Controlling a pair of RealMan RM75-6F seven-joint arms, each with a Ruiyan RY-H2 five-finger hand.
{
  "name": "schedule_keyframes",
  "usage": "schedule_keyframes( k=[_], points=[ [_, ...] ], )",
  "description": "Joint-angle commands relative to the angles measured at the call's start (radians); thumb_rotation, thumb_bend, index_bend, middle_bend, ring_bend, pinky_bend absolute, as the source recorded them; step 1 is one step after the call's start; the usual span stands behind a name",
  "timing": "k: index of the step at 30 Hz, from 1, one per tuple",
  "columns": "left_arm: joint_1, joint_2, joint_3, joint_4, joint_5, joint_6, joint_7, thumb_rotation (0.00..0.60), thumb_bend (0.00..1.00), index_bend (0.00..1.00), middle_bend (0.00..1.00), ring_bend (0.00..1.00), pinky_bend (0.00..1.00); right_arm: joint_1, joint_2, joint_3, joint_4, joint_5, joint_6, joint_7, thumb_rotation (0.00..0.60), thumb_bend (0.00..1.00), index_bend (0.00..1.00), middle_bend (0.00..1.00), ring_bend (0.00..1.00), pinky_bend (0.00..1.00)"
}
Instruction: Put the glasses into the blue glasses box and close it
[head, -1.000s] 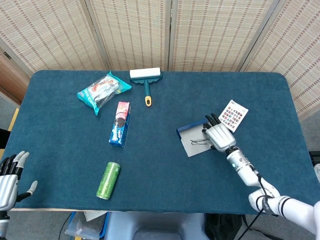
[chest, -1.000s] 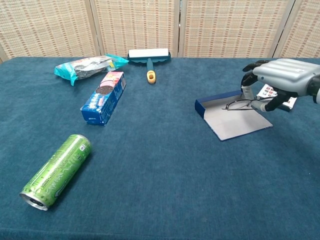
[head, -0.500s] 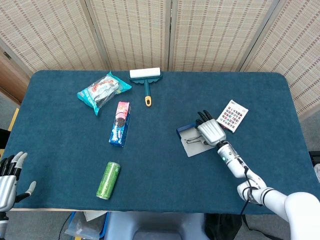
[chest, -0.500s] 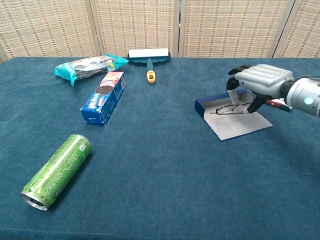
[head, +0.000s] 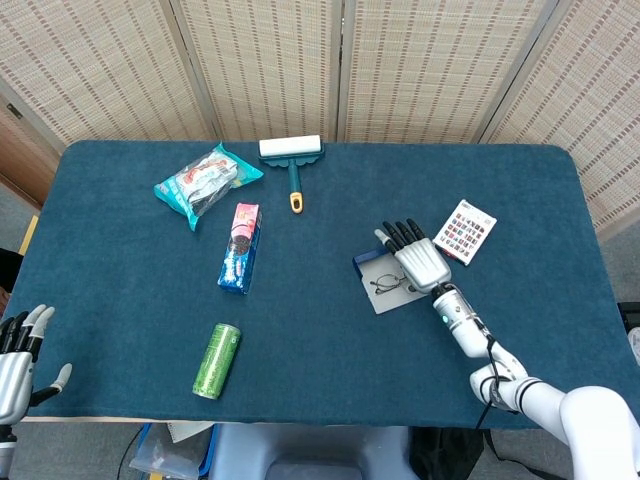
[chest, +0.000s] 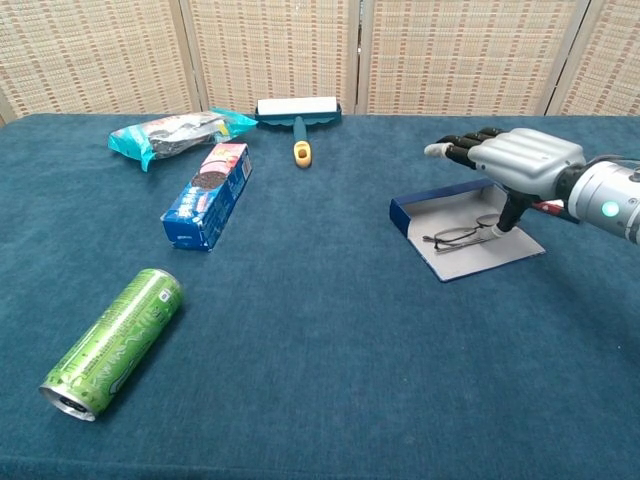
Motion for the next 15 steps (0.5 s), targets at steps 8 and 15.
schedule_keyframes(
  k=[8,15],
  points=[
    [0.002,0.001,0.000,0.001,-0.001,0.000,-0.002,0.600,0.31,0.04,0.00,0.00,0.00,0.028,-0.023,0.030,0.025,0.050,-0.044,-0.035,0.600,0.11,0.00,0.00,0.00,0.00],
    [0.005,0.003,-0.001,0.001,-0.004,0.001,0.000,0.600,0.31,0.04,0.00,0.00,0.00,0.071,-0.049,0.051,0.076,0.070,-0.083,-0.032,0.600,0.11,0.00,0.00,0.00,0.00]
  ],
)
